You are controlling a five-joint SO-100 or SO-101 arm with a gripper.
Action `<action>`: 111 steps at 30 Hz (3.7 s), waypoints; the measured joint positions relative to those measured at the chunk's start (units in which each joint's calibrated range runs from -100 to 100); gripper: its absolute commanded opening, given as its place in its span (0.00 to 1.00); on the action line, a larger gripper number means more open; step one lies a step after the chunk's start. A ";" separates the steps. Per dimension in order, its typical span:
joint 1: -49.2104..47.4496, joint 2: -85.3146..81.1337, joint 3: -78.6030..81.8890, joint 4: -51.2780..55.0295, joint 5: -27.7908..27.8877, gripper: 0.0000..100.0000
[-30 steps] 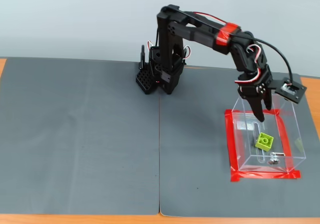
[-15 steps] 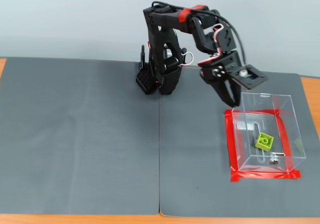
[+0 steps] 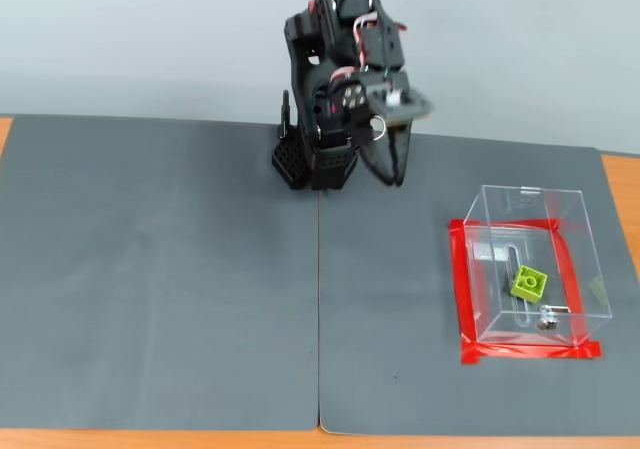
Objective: Pick the green lego block and place it into the transparent box
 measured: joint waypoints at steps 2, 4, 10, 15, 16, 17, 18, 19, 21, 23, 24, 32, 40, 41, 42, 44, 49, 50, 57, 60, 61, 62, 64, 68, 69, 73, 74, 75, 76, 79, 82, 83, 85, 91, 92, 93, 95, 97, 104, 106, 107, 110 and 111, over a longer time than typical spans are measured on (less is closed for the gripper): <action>0.74 -6.12 6.29 0.00 -0.15 0.02; 0.81 -11.21 11.76 0.00 0.10 0.02; 4.72 -21.75 23.80 0.00 0.20 0.02; 6.12 -27.53 30.89 -0.09 0.20 0.02; 6.12 -28.63 32.24 -0.09 0.20 0.02; 6.04 -29.91 33.68 -0.09 0.20 0.02; 5.90 -30.76 34.93 -0.26 0.15 0.02; 5.75 -31.10 35.83 -0.87 0.00 0.02; 5.97 -31.27 37.72 -2.86 -0.05 0.02; 6.19 -31.35 40.23 -4.51 -0.05 0.02; 6.26 -31.35 41.67 -5.03 -0.15 0.02; 6.26 -31.27 54.24 -6.94 -0.24 0.02; 6.85 -31.10 62.06 -7.20 -3.61 0.02; 7.30 -31.18 62.06 -7.20 -3.86 0.02; 7.59 -31.27 62.06 -7.20 -3.86 0.02; 7.66 -31.27 62.06 -7.11 -3.86 0.02; 7.15 -31.27 62.06 -2.86 -3.86 0.02; 7.15 -31.27 62.06 -2.25 -3.81 0.02; 7.30 -31.44 62.06 -1.13 -1.66 0.02; 7.44 -31.44 62.06 -1.13 -1.66 0.02; 7.89 -31.44 62.06 -1.13 -1.47 0.02; 8.47 -31.44 62.06 -1.13 -1.37 0.02; 9.36 -31.44 62.06 -1.13 -1.37 0.02; 9.65 -31.44 62.06 -1.13 -1.37 0.02; 9.51 -31.44 62.06 -1.13 -1.37 0.02; 9.29 -31.44 62.06 -1.13 -1.37 0.02; 9.29 -31.44 62.06 -1.13 -1.37 0.02; 9.29 -31.44 62.06 -1.13 -1.37 0.02; 9.29 -31.44 62.06 -1.13 -1.37 0.02; 9.21 -31.44 62.06 -1.13 -1.37 0.02; 9.36 -31.44 62.06 -1.13 -1.37 0.02; 9.43 -31.44 62.06 -1.13 -1.37 0.02; 9.36 -31.44 62.06 -1.13 -1.37 0.02; 9.36 -31.44 62.06 -1.13 -1.37 0.02; 9.36 -31.44 62.06 -1.13 -1.37 0.02; 9.36 -31.44 62.06 -1.13 -1.37 0.02; 9.36 -31.44 62.06 -1.13 -1.37 0.02; 9.36 -31.44 62.06 -1.13 -1.37 0.02; 9.36 -31.44 62.06 -1.13 -1.37 0.02; 9.36 -31.44 62.06 -1.13 -1.37 0.02; 9.36 -31.44 62.06 -1.13 -1.37 0.02; 9.36 -31.44 62.06 -1.13 -1.37 0.02; 9.36 -31.44 62.06 -1.13 -1.37 0.02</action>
